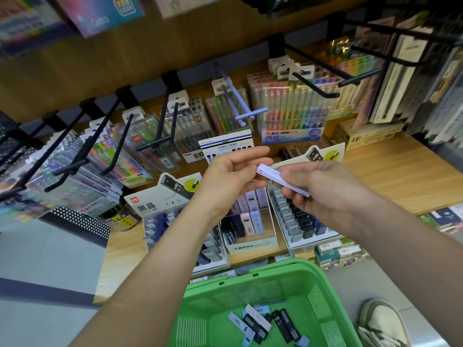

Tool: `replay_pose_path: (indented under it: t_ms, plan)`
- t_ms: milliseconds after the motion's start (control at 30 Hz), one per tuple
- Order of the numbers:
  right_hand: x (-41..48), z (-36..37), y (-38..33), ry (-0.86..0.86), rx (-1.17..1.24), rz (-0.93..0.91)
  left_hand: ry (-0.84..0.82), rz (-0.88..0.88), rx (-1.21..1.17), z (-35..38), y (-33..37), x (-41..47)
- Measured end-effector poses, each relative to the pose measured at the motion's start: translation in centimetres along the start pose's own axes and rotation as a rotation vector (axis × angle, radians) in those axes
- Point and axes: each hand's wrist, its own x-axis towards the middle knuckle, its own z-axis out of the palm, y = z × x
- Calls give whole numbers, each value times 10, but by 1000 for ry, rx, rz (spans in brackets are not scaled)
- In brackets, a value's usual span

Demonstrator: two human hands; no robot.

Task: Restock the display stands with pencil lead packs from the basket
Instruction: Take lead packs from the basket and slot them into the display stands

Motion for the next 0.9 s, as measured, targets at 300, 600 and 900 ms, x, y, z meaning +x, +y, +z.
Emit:
replay_pose_path:
  t_ms: [300,600,900]
  plan:
    - [-4,6,5,-132,-231,9,201,18,42,-18,0,-28]
    - [4,-11,16,14,-665,-182,377,-24,731,-42,-61,-31]
    - [6,-12,22,-7,-768,-227,303,47,899,-21,-106,-25]
